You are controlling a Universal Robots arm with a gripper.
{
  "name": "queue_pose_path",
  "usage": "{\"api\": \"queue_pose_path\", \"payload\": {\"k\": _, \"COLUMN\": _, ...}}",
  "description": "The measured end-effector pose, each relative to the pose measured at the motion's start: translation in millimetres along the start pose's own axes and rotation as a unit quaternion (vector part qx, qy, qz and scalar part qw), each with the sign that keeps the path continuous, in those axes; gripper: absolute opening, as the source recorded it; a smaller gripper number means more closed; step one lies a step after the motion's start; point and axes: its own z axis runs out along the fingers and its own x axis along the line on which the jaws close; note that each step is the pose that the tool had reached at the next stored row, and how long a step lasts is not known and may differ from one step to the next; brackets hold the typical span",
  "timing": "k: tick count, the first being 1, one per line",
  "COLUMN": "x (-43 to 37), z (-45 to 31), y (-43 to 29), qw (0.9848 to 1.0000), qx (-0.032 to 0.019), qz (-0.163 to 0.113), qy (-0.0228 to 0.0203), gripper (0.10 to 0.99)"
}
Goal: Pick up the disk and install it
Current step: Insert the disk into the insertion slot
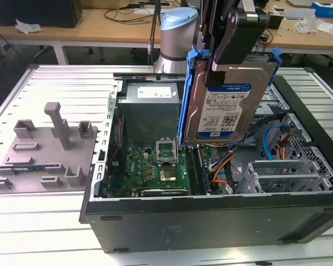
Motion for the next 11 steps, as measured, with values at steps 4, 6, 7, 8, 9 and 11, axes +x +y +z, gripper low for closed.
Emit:
{"api": "queue_pose_path", "payload": {"k": 4, "x": 6.2, "z": 0.1, "y": 0.2, "qw": 1.0000, "qx": 0.0002, "qz": 0.000, "qy": -0.0052, "gripper": 0.369}}
{"api": "queue_pose_path", "payload": {"k": 6, "x": 10.5, "z": 0.2, "y": -1.7, "qw": 1.0000, "qx": 0.0002, "qz": 0.000, "qy": -0.0074, "gripper": 0.369}}
{"api": "queue_pose_path", "payload": {"k": 7, "x": 12.1, "z": 0.2, "y": -2.4, "qw": 1.0000, "qx": 0.0003, "qz": 0.000, "qy": -0.0098, "gripper": 0.369}}
{"api": "queue_pose_path", "payload": {"k": 8, "x": 14.7, "z": 0.3, "y": -3.0, "qw": 0.9999, "qx": 0.0005, "qz": 0.000, "qy": -0.0169, "gripper": 0.369}}
{"api": "queue_pose_path", "payload": {"k": 9, "x": 16.5, "z": 0.5, "y": -3.0, "qw": 0.9997, "qx": 0.0007, "qz": 0.001, "qy": -0.0224, "gripper": 0.369}}
{"api": "queue_pose_path", "payload": {"k": 11, "x": 19.3, "z": 1.0, "y": -2.9, "qw": 0.9996, "qx": 0.0009, "qz": 0.003, "qy": -0.0269, "gripper": 0.369}}
